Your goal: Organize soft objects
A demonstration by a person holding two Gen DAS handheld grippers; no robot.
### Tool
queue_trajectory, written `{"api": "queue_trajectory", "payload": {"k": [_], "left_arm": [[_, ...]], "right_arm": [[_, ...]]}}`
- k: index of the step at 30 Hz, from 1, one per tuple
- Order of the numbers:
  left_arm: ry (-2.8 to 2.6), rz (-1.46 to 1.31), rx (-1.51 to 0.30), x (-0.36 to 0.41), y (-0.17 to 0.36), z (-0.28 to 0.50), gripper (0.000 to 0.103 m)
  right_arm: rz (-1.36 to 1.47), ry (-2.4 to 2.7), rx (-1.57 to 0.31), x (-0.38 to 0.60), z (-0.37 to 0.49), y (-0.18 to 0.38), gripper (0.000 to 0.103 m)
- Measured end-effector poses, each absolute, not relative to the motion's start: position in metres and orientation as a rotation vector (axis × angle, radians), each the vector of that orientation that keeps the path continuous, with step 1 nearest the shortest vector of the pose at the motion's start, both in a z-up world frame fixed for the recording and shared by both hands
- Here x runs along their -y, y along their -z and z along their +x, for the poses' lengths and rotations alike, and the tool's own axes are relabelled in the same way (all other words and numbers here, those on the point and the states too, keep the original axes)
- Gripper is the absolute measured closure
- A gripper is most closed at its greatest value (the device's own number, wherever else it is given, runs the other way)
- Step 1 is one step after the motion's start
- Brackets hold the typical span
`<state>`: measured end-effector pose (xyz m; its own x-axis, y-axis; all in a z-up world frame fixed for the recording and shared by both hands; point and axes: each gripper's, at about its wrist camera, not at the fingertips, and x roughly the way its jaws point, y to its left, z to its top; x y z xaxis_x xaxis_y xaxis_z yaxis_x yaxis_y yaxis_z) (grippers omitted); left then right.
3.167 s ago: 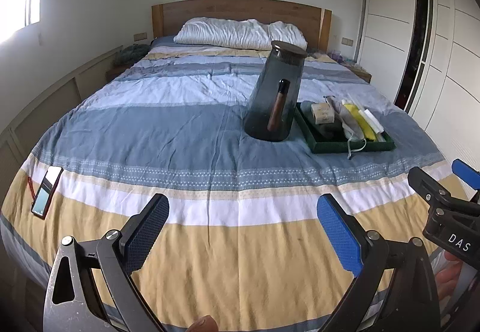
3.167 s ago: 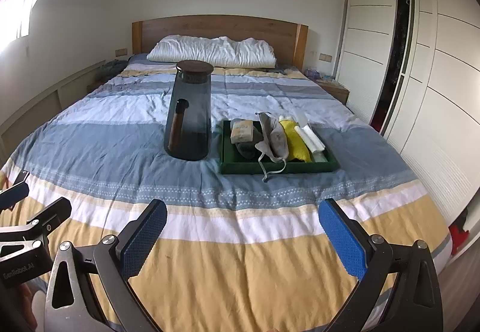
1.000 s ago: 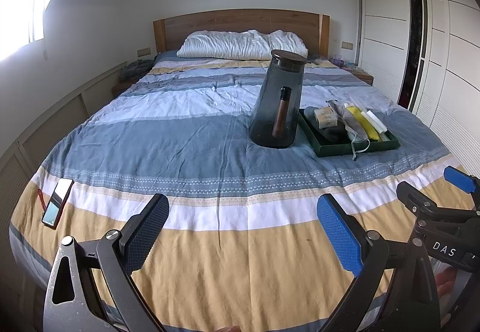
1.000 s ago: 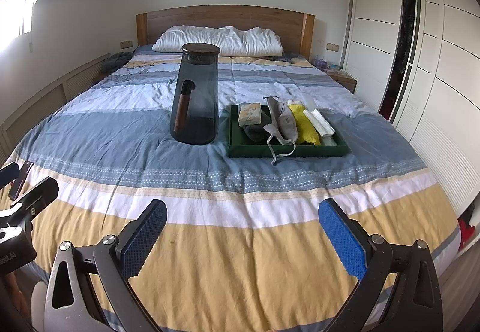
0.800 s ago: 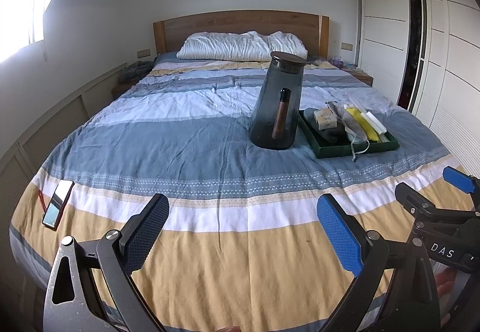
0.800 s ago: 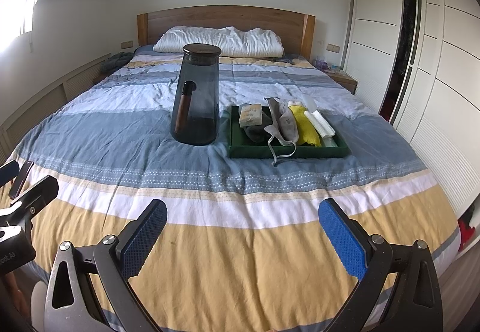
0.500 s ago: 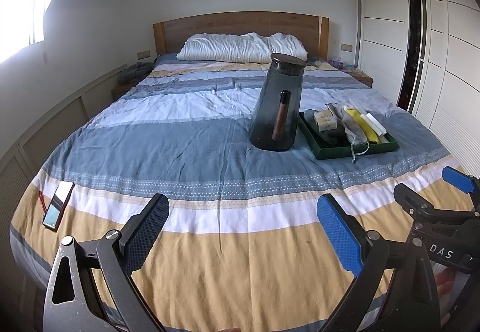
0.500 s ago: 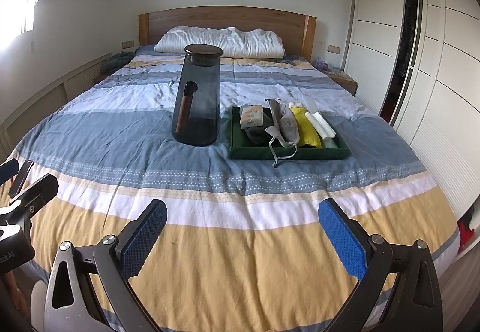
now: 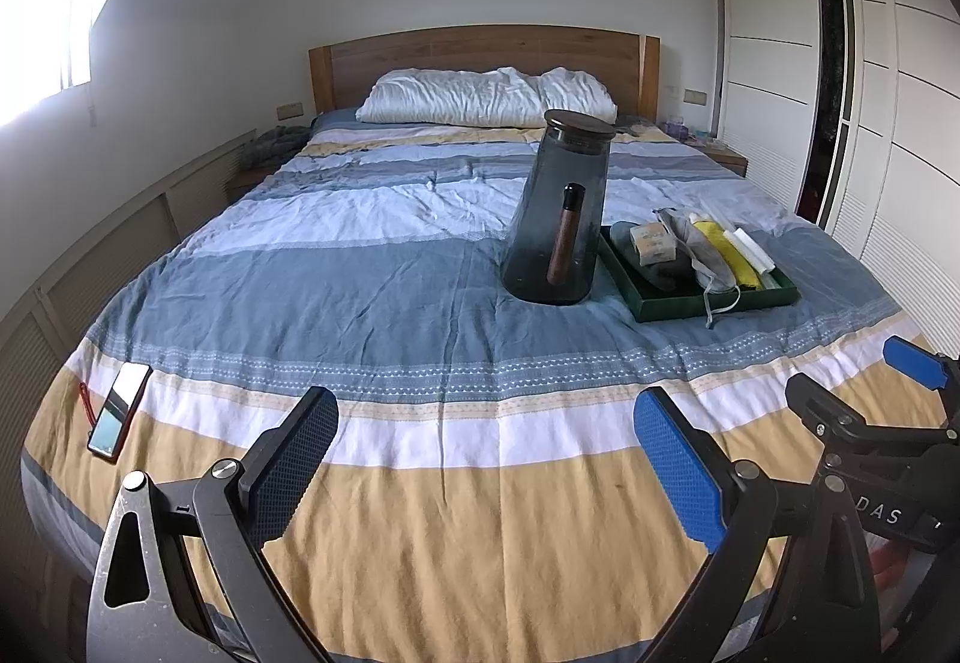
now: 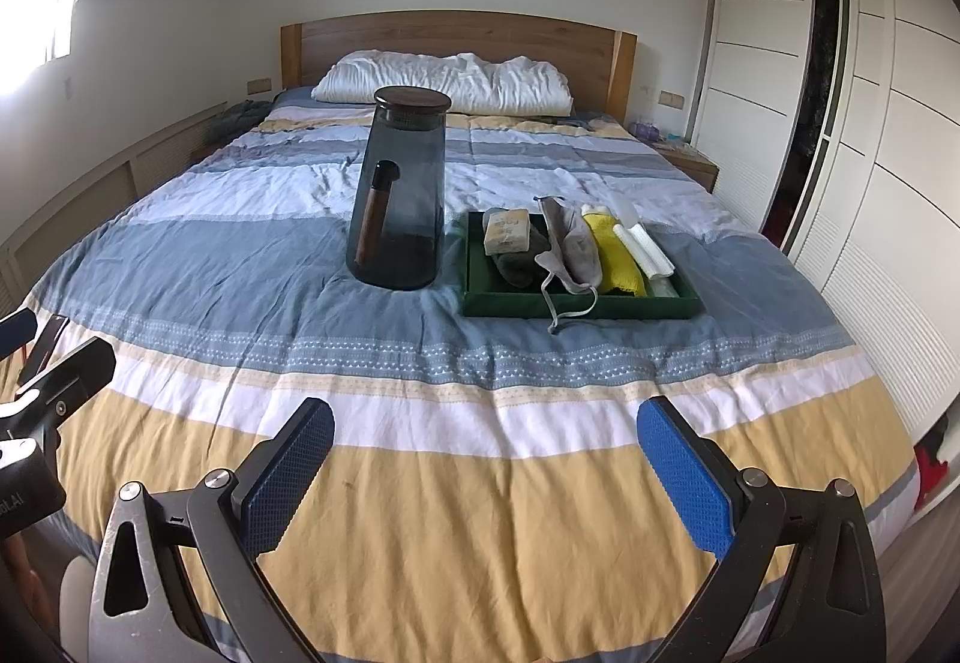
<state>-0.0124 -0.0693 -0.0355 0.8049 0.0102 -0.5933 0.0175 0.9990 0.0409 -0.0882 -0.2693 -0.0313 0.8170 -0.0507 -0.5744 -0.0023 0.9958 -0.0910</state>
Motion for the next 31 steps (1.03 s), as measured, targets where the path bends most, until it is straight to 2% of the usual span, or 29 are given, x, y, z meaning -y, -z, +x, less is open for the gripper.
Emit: {"api": "queue_trajectory", "payload": {"k": [31], "left_arm": [[0.012, 0.042, -0.630, 0.0731, 0.0321, -0.0163, 0.006]], "right_arm": [[-0.093, 0.024, -0.613, 0.2701, -0.0892, 0.0307, 0.000]]}}
